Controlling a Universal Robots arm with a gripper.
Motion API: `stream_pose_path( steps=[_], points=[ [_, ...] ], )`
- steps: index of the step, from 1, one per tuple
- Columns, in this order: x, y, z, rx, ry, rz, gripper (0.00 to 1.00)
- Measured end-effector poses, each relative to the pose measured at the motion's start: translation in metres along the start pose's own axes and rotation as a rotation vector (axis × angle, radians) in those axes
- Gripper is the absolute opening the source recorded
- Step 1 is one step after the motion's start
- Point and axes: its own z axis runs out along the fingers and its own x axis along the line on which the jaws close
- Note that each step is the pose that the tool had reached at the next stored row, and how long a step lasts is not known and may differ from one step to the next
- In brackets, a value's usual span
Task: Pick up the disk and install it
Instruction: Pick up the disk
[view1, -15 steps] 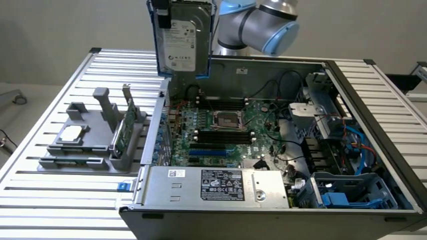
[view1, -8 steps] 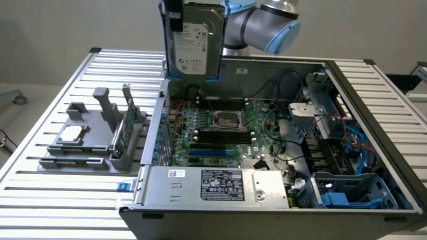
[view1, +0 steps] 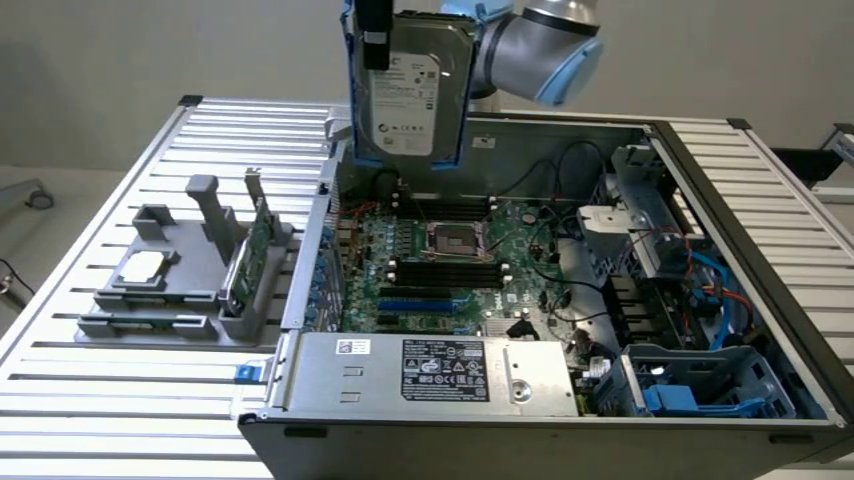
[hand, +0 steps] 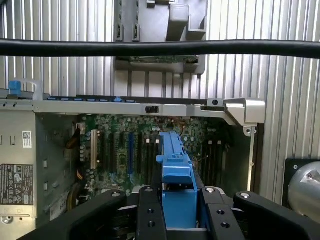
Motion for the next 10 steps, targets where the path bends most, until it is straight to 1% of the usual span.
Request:
stream_pose_path(
  steps=[10],
  points=[
    [0.017,-0.0246,-0.0008,0.0004,-0.0154,0.000,0.32]
  ],
)
